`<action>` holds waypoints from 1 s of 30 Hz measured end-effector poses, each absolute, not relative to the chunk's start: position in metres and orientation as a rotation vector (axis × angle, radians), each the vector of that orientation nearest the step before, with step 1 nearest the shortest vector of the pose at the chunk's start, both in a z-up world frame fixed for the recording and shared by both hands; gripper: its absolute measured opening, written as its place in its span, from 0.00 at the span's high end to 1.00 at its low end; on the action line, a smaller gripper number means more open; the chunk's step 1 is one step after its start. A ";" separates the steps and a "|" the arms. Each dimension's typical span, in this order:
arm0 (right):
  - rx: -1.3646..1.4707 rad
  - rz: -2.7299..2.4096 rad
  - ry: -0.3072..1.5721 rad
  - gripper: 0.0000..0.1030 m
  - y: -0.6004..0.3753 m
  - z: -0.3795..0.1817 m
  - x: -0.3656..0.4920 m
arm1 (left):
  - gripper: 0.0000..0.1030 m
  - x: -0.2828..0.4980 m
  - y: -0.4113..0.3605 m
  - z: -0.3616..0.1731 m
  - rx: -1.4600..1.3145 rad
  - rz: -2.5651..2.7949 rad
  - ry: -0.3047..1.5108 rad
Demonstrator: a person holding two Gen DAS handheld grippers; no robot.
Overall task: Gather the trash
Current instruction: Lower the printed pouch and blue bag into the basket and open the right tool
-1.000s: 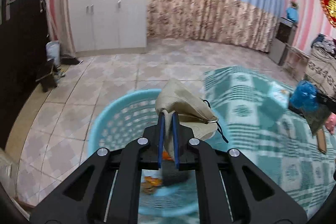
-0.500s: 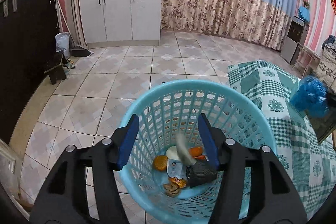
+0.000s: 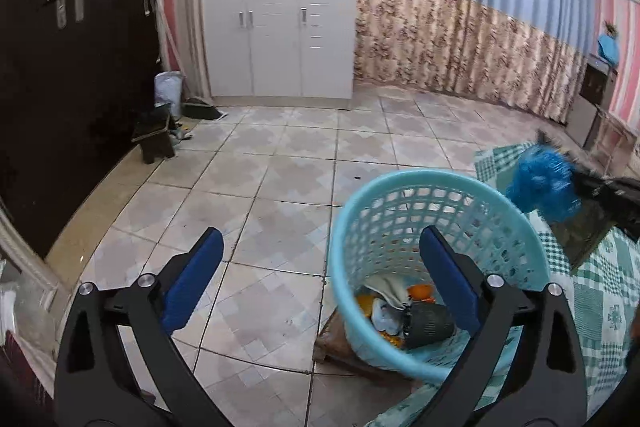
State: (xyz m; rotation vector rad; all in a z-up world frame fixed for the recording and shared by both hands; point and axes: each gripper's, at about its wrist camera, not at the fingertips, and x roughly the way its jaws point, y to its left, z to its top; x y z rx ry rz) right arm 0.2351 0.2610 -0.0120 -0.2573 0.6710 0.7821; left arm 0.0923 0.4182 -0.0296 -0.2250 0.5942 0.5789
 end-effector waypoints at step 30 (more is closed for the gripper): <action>-0.367 0.780 0.655 0.12 0.291 -0.053 0.234 | 0.05 0.069 0.433 -0.039 -0.252 0.666 0.620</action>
